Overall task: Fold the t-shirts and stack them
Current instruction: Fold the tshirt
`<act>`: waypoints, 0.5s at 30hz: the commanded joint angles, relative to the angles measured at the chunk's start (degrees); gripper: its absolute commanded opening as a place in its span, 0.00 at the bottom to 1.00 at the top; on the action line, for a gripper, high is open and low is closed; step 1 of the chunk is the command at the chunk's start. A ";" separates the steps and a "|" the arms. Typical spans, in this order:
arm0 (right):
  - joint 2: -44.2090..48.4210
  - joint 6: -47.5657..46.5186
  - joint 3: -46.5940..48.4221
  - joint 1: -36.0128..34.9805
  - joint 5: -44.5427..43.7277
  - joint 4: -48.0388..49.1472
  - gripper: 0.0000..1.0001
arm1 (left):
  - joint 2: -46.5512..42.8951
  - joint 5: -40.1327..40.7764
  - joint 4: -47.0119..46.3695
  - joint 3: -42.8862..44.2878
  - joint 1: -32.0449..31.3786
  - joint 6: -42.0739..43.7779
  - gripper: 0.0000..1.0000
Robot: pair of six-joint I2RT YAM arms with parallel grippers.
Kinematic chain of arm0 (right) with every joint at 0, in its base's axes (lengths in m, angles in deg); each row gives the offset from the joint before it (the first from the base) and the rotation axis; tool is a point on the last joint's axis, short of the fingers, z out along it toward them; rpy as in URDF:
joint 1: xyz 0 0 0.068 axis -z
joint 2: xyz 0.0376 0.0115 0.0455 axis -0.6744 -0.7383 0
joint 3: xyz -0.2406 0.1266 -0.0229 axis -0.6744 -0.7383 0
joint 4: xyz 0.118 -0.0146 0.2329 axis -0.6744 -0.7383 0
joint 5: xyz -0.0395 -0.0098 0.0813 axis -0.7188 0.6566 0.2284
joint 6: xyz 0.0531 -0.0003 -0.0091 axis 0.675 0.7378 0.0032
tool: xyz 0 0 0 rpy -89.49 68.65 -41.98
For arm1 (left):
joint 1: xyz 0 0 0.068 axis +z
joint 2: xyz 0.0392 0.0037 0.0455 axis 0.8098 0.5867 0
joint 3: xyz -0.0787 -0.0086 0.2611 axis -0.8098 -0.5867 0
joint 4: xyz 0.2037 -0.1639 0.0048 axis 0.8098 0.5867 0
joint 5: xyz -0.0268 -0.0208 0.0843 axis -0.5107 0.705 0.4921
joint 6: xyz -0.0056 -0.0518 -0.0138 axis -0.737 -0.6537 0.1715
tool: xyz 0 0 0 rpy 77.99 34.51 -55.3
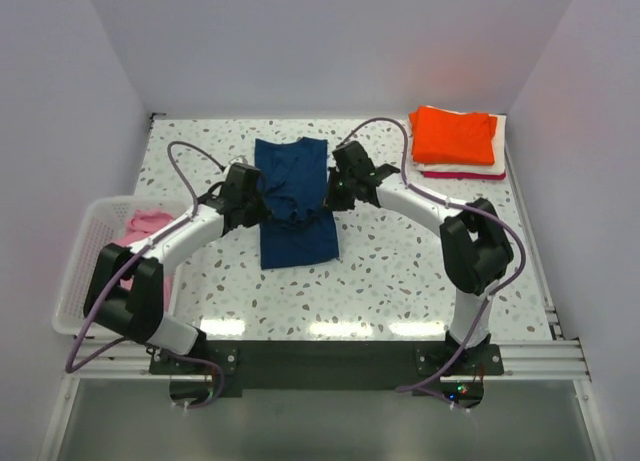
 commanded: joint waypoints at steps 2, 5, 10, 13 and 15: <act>-3.60 -1.19 6.91 2.04 3.85 0.29 0.00 | 5.03 -1.13 -4.32 4.27 2.10 0.80 0.00; -7.03 -1.19 9.90 3.18 5.70 0.11 0.00 | 7.32 -1.40 -5.29 4.88 3.07 -0.26 0.00; -11.43 -1.46 13.33 4.85 8.33 0.90 0.00 | 11.01 -1.22 -5.55 6.82 4.39 0.18 0.00; -13.71 -1.46 15.00 5.38 9.48 0.81 0.00 | 12.51 -2.71 -6.34 8.22 5.45 1.14 0.00; -14.77 -1.46 16.14 5.65 9.83 0.81 0.00 | 14.36 -2.89 -5.91 9.72 5.98 1.41 0.00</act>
